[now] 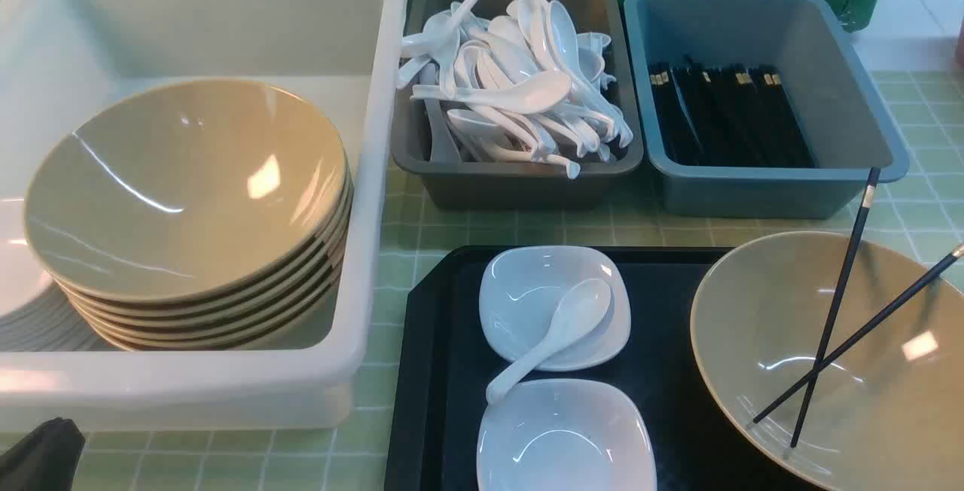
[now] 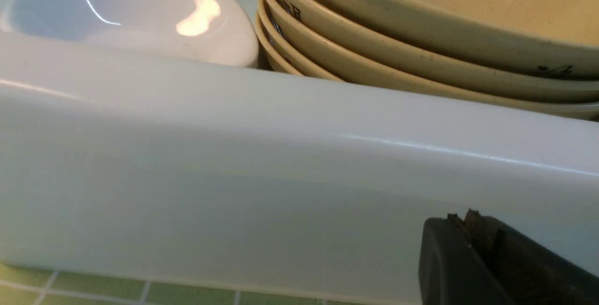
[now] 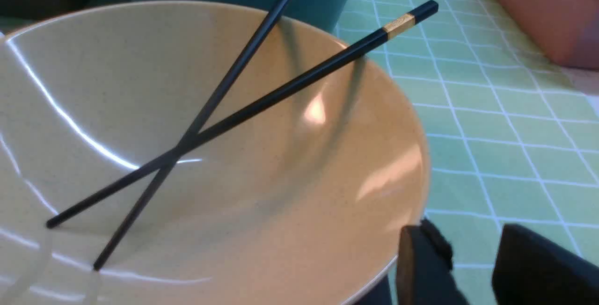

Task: On green table put chopsticks spoon bowls plates into blue grey white boxes.
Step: 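Move the grippers toward the tableware on the black tray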

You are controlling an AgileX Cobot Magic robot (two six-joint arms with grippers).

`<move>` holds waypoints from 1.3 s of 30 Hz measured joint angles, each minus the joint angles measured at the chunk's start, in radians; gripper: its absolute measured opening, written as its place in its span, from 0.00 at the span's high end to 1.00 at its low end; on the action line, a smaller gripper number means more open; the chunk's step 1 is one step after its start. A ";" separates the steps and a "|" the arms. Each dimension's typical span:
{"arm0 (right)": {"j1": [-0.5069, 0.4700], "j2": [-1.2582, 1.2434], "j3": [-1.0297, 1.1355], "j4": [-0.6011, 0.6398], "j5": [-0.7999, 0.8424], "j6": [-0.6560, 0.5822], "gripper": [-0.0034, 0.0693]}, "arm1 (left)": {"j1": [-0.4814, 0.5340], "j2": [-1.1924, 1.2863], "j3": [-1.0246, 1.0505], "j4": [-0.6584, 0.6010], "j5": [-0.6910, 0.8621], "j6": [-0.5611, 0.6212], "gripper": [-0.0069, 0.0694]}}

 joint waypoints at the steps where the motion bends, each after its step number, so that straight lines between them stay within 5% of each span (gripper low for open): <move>1: 0.000 0.000 0.000 0.000 0.000 0.000 0.63 | 0.000 0.000 0.000 0.000 0.000 0.000 0.91; 39: 0.000 0.000 0.003 0.000 -0.017 -0.016 0.63 | 0.000 0.000 0.000 0.000 0.000 0.000 0.91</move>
